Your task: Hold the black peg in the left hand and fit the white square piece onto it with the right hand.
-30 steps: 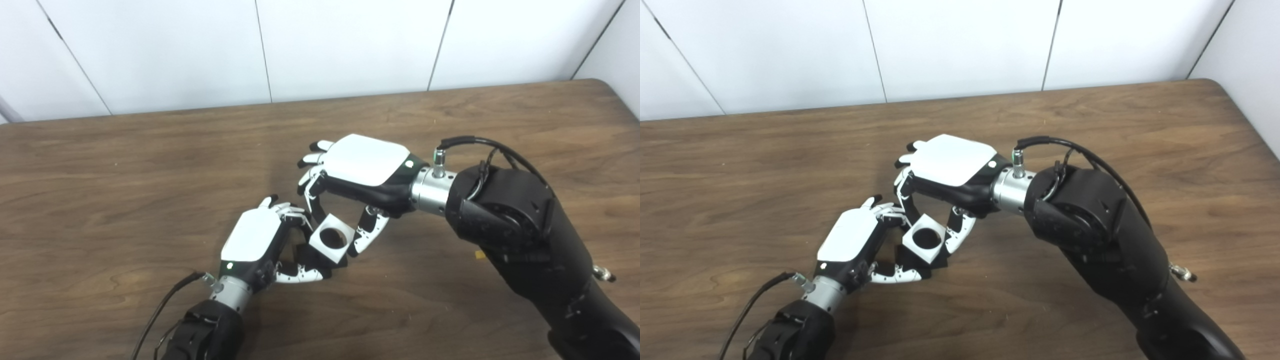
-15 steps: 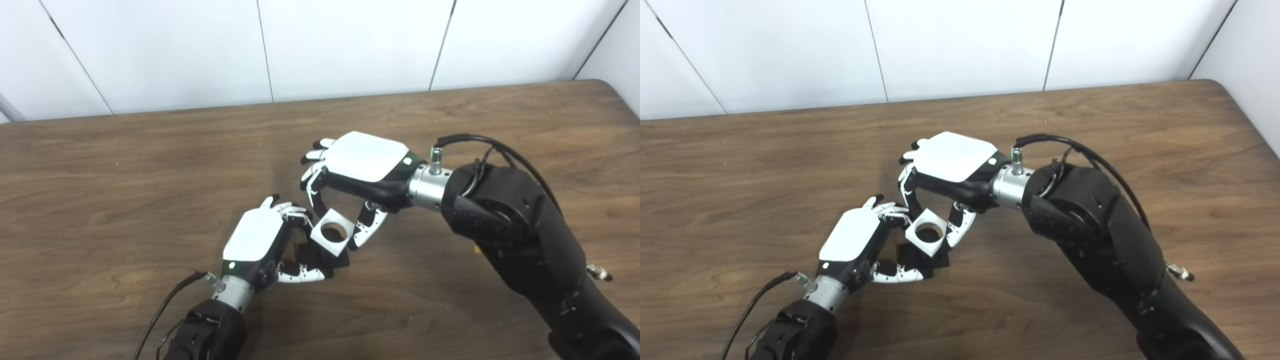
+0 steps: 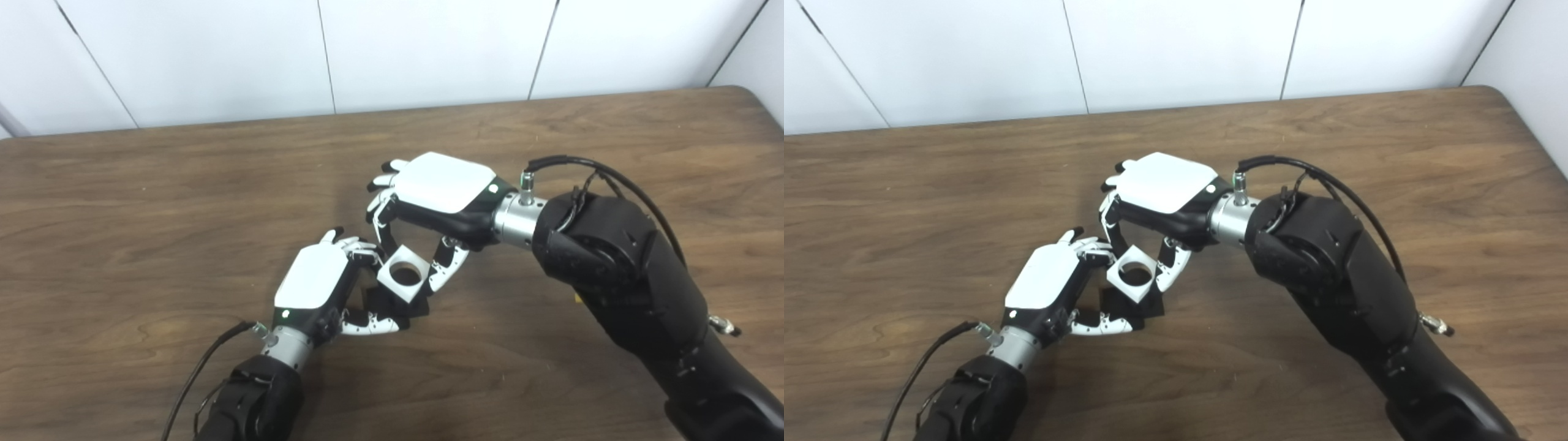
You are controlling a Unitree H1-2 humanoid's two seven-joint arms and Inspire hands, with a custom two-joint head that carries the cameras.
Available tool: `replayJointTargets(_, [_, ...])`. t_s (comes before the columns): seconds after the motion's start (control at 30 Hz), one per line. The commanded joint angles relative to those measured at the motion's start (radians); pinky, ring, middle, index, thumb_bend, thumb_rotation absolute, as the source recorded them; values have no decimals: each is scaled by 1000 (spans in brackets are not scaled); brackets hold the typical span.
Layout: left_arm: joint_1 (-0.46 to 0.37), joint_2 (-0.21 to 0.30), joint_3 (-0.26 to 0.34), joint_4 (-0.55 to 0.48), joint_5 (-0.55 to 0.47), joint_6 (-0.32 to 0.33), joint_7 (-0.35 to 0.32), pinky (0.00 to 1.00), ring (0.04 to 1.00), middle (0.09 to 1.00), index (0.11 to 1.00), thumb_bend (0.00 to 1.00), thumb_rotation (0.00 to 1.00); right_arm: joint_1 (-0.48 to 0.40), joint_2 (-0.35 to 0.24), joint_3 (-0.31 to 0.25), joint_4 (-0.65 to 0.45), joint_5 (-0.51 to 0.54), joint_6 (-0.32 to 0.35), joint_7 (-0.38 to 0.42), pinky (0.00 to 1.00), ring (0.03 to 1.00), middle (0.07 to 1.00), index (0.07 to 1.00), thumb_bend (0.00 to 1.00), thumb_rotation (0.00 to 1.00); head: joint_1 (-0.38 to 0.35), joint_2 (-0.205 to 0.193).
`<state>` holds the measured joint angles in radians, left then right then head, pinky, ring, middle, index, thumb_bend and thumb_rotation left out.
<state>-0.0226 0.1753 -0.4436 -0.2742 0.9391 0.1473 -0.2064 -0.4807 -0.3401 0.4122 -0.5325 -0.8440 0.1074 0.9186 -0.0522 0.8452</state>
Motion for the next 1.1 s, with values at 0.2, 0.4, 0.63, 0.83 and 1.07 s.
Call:
replayJointTargets(0.2, [12,2,-20,16,2,11,-51,988,843,764,485,523,54,-22,7,2,-16,-8,-4,-5,986,921,791,486,518,135,-2,1])
replayJointTargets(0.4, [11,3,-21,17,4,8,-48,985,841,764,485,523,55,-10,4,6,-10,-10,-11,-10,972,915,790,486,518,134,-5,0])
replayJointTargets(0.63, [11,4,-21,13,3,7,-51,984,842,763,485,523,54,-7,8,5,1,-8,-15,-18,971,915,789,486,517,133,-6,2])
replayJointTargets(0.83, [11,6,-19,13,2,8,-52,989,843,764,485,523,54,-10,13,5,11,-11,-10,-20,967,915,794,486,517,136,-7,3])
replayJointTargets(1.07, [15,3,-18,16,-3,4,-43,978,837,761,484,524,55,-10,16,2,16,-11,-11,-23,954,915,790,486,518,135,-16,5])
